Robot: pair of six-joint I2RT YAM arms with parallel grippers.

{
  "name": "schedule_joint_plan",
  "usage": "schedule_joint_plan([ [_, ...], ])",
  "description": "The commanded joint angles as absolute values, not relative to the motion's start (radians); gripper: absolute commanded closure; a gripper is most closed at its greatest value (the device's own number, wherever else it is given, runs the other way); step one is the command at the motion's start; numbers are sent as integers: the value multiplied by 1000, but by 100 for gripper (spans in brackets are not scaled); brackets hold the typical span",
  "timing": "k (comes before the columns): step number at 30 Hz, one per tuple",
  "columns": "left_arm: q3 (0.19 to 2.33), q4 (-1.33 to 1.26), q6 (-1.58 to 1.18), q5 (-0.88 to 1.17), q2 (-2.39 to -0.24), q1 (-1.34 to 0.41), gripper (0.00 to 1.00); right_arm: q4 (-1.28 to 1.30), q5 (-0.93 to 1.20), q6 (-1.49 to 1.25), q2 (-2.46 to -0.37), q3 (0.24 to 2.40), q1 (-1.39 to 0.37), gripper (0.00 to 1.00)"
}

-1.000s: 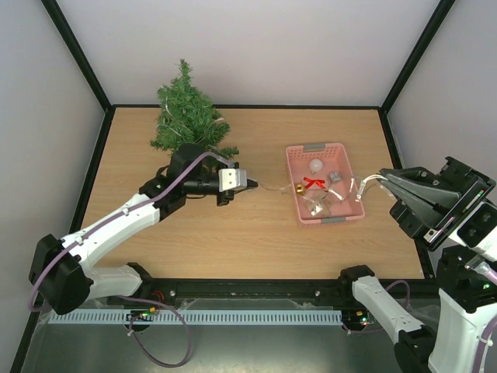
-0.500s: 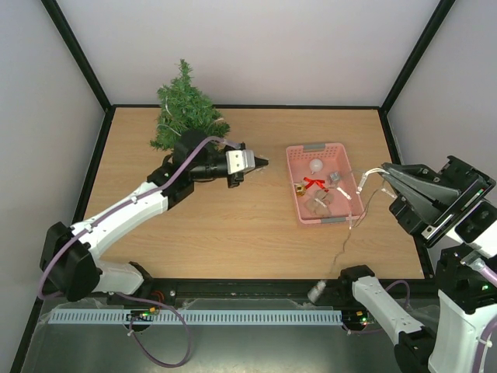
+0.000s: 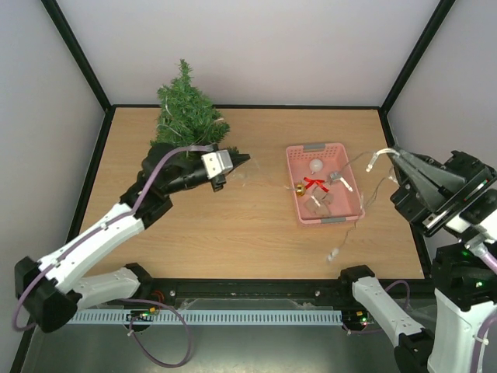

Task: Decorate the small christmas tree
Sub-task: Wrap the decoration item around the Christmas tree.

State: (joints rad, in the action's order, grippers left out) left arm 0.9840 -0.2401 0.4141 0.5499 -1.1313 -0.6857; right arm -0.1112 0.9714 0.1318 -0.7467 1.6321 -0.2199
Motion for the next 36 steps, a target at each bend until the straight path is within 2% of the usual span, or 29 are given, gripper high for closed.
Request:
schedule_joint_plan([
  [1,932,-212,328,395,-1005,-688,98,-285,821,-34,-755,1589,-216,98],
  [5,920,-121,290,315,-934,-669,98,-489,728,-221,-810,1530,-217,98],
  [10,903,-60,257,268,-848,-619,96,-600,749,-396,-976,1611,-216,98],
  [15,931,16,273,403,-835,-608,57,-652,759,-457,-1083,1706,-218,98],
  [18,945,-7,252,507,-858,-609,45,-671,779,-497,-1129,1765,-217,98],
  [23,1011,-64,214,622,-954,-615,42,-710,802,-562,-1163,1801,-217,98],
  [32,1197,-89,195,670,-1187,-695,40,-719,811,-579,-1164,1783,-217,98],
  [36,1267,-3,226,699,-1273,-757,44,-719,811,-572,-1154,1769,-217,98],
])
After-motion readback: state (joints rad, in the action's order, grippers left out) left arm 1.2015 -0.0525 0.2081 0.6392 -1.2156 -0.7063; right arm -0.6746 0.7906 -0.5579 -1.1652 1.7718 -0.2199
